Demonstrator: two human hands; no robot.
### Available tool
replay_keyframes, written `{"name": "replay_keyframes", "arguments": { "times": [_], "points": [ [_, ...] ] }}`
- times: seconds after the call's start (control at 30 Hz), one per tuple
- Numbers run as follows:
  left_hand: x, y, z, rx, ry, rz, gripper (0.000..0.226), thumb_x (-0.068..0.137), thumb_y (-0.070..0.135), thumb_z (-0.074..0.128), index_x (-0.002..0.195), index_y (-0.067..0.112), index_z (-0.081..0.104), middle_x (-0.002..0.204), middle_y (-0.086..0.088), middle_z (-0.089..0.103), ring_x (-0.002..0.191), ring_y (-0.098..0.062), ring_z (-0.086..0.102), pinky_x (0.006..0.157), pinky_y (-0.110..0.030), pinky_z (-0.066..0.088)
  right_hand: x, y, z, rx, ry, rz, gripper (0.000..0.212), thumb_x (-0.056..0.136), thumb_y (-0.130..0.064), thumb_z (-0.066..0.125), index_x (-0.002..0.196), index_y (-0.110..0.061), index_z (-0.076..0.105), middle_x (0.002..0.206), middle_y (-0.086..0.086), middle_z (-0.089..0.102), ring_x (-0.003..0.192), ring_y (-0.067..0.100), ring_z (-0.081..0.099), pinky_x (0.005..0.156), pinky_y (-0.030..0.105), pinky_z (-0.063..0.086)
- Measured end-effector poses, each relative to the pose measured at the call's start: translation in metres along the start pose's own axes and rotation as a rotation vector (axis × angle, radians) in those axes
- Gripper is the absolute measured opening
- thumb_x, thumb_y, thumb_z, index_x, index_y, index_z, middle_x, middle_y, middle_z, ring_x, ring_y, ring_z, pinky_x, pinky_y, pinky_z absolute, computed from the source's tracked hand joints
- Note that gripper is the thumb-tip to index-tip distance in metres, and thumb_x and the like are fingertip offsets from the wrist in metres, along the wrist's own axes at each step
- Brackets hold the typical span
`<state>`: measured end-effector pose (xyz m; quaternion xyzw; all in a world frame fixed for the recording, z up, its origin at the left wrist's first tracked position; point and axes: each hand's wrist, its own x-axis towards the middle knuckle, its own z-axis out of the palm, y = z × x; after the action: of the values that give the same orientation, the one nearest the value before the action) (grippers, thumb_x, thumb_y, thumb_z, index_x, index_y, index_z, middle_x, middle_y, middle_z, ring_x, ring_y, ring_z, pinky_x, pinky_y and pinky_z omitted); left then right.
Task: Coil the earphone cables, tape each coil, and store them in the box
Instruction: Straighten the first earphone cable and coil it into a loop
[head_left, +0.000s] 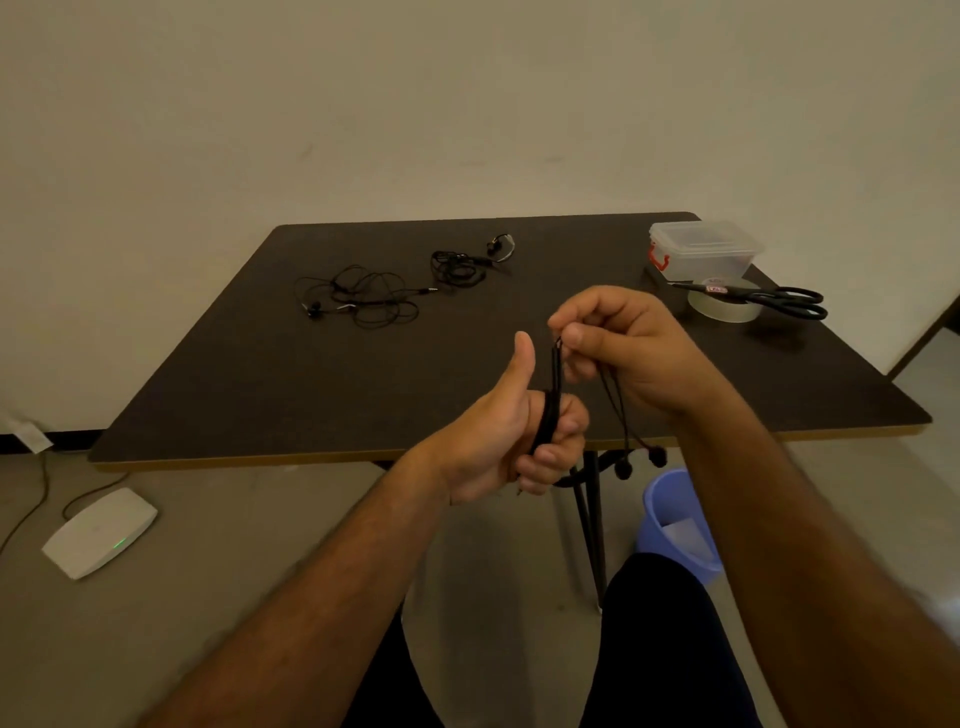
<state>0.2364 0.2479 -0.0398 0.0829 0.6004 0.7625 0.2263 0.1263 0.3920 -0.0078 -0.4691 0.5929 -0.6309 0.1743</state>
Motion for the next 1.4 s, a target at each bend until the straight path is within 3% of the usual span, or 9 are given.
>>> {"name": "replay_keyframes", "arguments": {
  "times": [0.1, 0.27, 0.4, 0.5, 0.7, 0.9, 1.13, 1.3, 1.4],
  "points": [
    [0.000, -0.002, 0.003, -0.110, -0.071, 0.024, 0.075, 0.077, 0.086, 0.011, 0.072, 0.017, 0.041, 0.053, 0.007, 0.032, 0.043, -0.005, 0.023, 0.046, -0.023, 0.020, 0.001, 0.011, 0.003, 0.254, 0.016, 0.004, 0.012, 0.085, -0.021, 0.069, 0.095, -0.016, 0.073, 0.072, -0.001, 0.063, 0.057, 0.007, 0.053, 0.058, 0.024, 0.053],
    [-0.001, 0.008, 0.009, -0.224, -0.150, 0.127, 0.069, 0.079, 0.081, 0.017, 0.070, 0.018, 0.044, 0.052, 0.008, 0.034, 0.042, -0.004, 0.026, 0.044, -0.022, 0.022, -0.003, 0.033, 0.010, 0.313, 0.082, 0.066, 0.017, 0.077, -0.028, 0.078, 0.090, -0.018, 0.073, 0.071, -0.001, 0.064, 0.060, 0.008, 0.056, 0.060, 0.021, 0.049],
    [0.001, 0.015, 0.006, -0.198, -0.091, 0.272, 0.072, 0.084, 0.075, 0.009, 0.072, 0.018, 0.051, 0.056, 0.003, 0.042, 0.044, -0.007, 0.038, 0.047, -0.022, 0.037, -0.016, 0.048, 0.028, 0.321, 0.089, 0.160, 0.005, 0.081, -0.012, 0.062, 0.084, -0.008, 0.064, 0.069, 0.002, 0.066, 0.061, 0.011, 0.063, 0.058, 0.024, 0.054],
    [0.002, 0.016, 0.001, -0.239, -0.021, 0.328, 0.076, 0.082, 0.076, 0.009, 0.077, 0.015, 0.055, 0.060, -0.001, 0.049, 0.050, -0.012, 0.050, 0.054, -0.026, 0.047, -0.027, 0.057, 0.045, 0.286, 0.066, 0.193, 0.014, 0.087, -0.017, 0.060, 0.075, -0.015, 0.068, 0.063, -0.002, 0.063, 0.057, 0.012, 0.060, 0.058, 0.024, 0.052],
    [0.001, 0.023, -0.011, -0.193, 0.131, 0.421, 0.074, 0.088, 0.070, 0.010, 0.086, 0.012, 0.055, 0.067, -0.005, 0.061, 0.063, -0.019, 0.061, 0.065, -0.031, 0.053, -0.040, 0.055, 0.063, 0.118, 0.048, 0.280, 0.021, 0.100, -0.006, 0.047, 0.085, -0.002, 0.061, 0.067, 0.006, 0.060, 0.056, 0.013, 0.056, 0.074, 0.051, 0.049],
    [0.000, 0.029, -0.019, 0.051, 0.368, 0.460, 0.062, 0.096, 0.059, 0.016, 0.098, 0.011, 0.055, 0.082, -0.008, 0.069, 0.083, -0.027, 0.069, 0.079, -0.040, 0.054, -0.042, 0.037, 0.064, 0.037, 0.036, 0.399, 0.026, 0.096, -0.004, 0.055, 0.119, -0.013, 0.063, 0.072, 0.004, 0.064, 0.061, 0.017, 0.061, 0.064, 0.034, 0.056],
    [0.004, 0.023, -0.015, 0.295, 0.566, 0.517, 0.039, 0.107, 0.028, 0.030, 0.087, 0.010, 0.057, 0.086, -0.013, 0.069, 0.088, -0.032, 0.070, 0.081, -0.044, 0.056, -0.038, 0.018, 0.068, 0.443, 0.229, 0.523, 0.038, 0.095, 0.000, 0.052, 0.130, -0.016, 0.047, 0.082, 0.013, 0.071, 0.068, 0.023, 0.070, 0.050, 0.032, 0.058],
    [0.008, 0.010, -0.012, 0.368, 0.691, 0.602, 0.032, 0.105, 0.019, 0.035, 0.083, 0.014, 0.057, 0.083, -0.011, 0.068, 0.086, -0.032, 0.069, 0.078, -0.035, 0.057, -0.039, 0.011, 0.071, 0.768, 0.281, 0.517, 0.040, 0.097, -0.001, 0.040, 0.135, -0.009, 0.041, 0.095, 0.022, 0.067, 0.079, 0.029, 0.071, 0.058, 0.034, 0.060],
    [0.009, 0.006, -0.013, 0.293, 0.700, 0.566, 0.033, 0.107, 0.019, 0.035, 0.084, 0.010, 0.057, 0.086, -0.015, 0.069, 0.088, -0.034, 0.069, 0.080, -0.036, 0.057, -0.039, 0.007, 0.068, 0.800, 0.240, 0.514, 0.030, 0.092, -0.004, 0.038, 0.119, -0.009, 0.048, 0.097, 0.022, 0.068, 0.083, 0.030, 0.071, 0.064, 0.038, 0.061]
  ]
}}
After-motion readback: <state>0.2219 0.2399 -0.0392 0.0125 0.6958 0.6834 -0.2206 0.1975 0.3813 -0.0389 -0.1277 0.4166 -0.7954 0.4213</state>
